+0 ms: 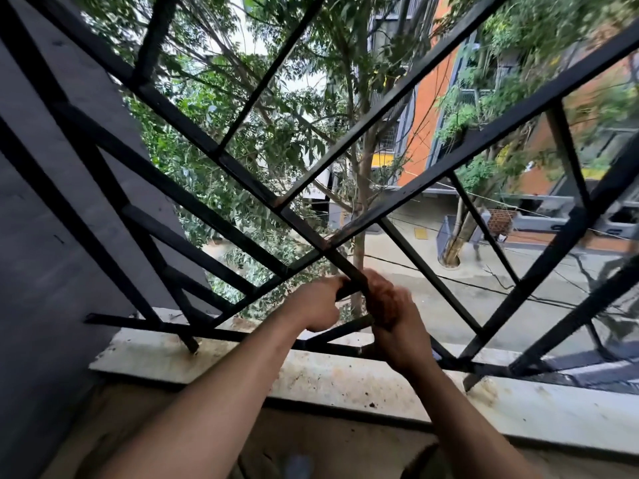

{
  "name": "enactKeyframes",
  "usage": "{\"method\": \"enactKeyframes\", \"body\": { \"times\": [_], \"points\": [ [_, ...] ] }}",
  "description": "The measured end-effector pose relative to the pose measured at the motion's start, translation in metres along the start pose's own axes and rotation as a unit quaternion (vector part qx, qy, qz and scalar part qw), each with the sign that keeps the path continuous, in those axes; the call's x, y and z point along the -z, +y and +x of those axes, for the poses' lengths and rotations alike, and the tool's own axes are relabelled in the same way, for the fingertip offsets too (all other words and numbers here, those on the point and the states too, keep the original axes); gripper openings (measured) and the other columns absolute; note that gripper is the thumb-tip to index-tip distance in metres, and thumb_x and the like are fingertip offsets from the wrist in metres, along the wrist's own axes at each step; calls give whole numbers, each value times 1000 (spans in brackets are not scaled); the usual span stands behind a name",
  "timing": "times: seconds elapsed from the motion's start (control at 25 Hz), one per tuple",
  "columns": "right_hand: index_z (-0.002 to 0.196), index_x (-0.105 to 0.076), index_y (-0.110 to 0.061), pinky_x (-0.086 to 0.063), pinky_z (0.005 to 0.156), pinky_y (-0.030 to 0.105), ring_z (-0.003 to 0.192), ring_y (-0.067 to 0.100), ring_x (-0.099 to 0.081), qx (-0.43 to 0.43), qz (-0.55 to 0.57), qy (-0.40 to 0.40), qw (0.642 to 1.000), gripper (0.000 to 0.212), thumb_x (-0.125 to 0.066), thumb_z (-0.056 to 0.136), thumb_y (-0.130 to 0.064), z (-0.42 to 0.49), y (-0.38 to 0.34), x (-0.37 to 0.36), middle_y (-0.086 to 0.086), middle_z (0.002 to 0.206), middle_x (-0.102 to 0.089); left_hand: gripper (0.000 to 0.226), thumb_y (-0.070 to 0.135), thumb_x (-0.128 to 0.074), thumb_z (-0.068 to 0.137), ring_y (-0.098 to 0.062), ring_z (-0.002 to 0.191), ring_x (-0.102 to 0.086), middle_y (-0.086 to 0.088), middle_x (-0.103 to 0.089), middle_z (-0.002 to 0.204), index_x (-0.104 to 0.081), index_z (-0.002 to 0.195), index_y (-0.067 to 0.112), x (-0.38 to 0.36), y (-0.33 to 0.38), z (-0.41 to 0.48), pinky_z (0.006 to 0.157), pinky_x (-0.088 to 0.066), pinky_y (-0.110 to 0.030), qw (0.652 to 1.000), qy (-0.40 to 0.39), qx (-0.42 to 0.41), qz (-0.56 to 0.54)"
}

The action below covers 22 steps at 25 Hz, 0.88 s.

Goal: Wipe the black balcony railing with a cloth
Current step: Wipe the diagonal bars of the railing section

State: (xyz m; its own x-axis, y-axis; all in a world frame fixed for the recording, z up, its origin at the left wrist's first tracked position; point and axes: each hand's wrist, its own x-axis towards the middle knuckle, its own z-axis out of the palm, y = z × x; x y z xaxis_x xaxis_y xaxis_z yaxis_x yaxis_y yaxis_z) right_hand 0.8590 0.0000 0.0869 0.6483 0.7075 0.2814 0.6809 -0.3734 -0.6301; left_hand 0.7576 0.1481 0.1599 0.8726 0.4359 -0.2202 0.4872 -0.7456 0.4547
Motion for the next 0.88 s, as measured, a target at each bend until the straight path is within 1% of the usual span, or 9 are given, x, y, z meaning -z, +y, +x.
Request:
{"method": "enactKeyframes", "body": {
  "times": [0.08,0.16,0.28,0.36,0.44,0.56,0.64,0.72,0.88],
  "points": [
    [98,-64,-30,-46,66,28,86,26,-65,-54,-15,30,998,42,-54,70,0,12,-21,-3,-5,87,-65,67,1,-51,89,-30,128,-55,-9,-54,145,-42,150,28,-4,-1,1,96,-47,-29,999,33,-5,-5],
    [91,-61,-26,-40,69,25,88,21,-60,-85,126,54,987,35,-56,66,-1,34,-67,-11,-1,89,-63,47,7,-54,92,-31,121,-60,-13,-62,134,-55,138,12,-8,-5,2,81,-47,-19,999,33,-15,-31],
    [116,-61,-12,-46,96,39,121,26,-56,62,240,80,966,47,-53,72,3,22,-66,-22,8,124,-61,36,14,-58,91,-29,114,-64,-12,-67,123,-62,126,7,-4,-18,13,79,-46,-18,996,61,-6,-72],
    [140,-56,-21,-40,114,46,142,25,-45,49,239,58,968,75,-57,76,17,-2,-16,-17,3,144,-54,41,5,-56,88,-25,111,-65,-6,-68,123,-64,125,19,-4,-20,15,86,-51,-26,996,57,-21,-67],
    [131,-61,-41,-52,98,34,122,9,-61,-62,124,55,989,77,-62,74,10,-27,31,-5,-14,122,-66,52,2,-54,85,-21,116,-62,-1,-64,131,-59,132,25,-7,-18,10,93,-53,-32,995,34,-37,-84],
    [102,-67,-28,-50,69,29,83,12,-63,-113,25,85,990,44,-51,69,-3,-5,9,-16,-11,83,-64,49,2,-53,84,-25,120,-61,-3,-65,130,-63,128,20,-5,-13,7,97,-51,-32,994,54,-39,-84],
    [103,-68,-18,-49,78,32,94,16,-59,-47,130,103,985,43,-54,69,4,26,-45,-24,-3,95,-66,28,17,-55,82,-29,112,-65,-10,-70,118,-67,107,18,3,-8,7,90,-52,-34,990,90,-1,-110],
    [123,-64,-16,-48,93,33,114,19,-54,-30,172,90,981,55,-55,70,-1,35,-66,-22,2,120,-63,37,32,-56,77,-32,107,-66,-15,-71,113,-67,107,13,6,-2,9,90,-53,-39,987,108,16,-121],
    [136,-51,-41,-56,90,42,115,24,-58,-34,11,-10,999,48,-54,92,-22,-9,9,-12,-14,113,-63,31,15,-55,89,-35,104,-64,-16,-66,114,-59,120,9,1,6,1,86,-54,-38,996,88,-7,16]
  ]
}}
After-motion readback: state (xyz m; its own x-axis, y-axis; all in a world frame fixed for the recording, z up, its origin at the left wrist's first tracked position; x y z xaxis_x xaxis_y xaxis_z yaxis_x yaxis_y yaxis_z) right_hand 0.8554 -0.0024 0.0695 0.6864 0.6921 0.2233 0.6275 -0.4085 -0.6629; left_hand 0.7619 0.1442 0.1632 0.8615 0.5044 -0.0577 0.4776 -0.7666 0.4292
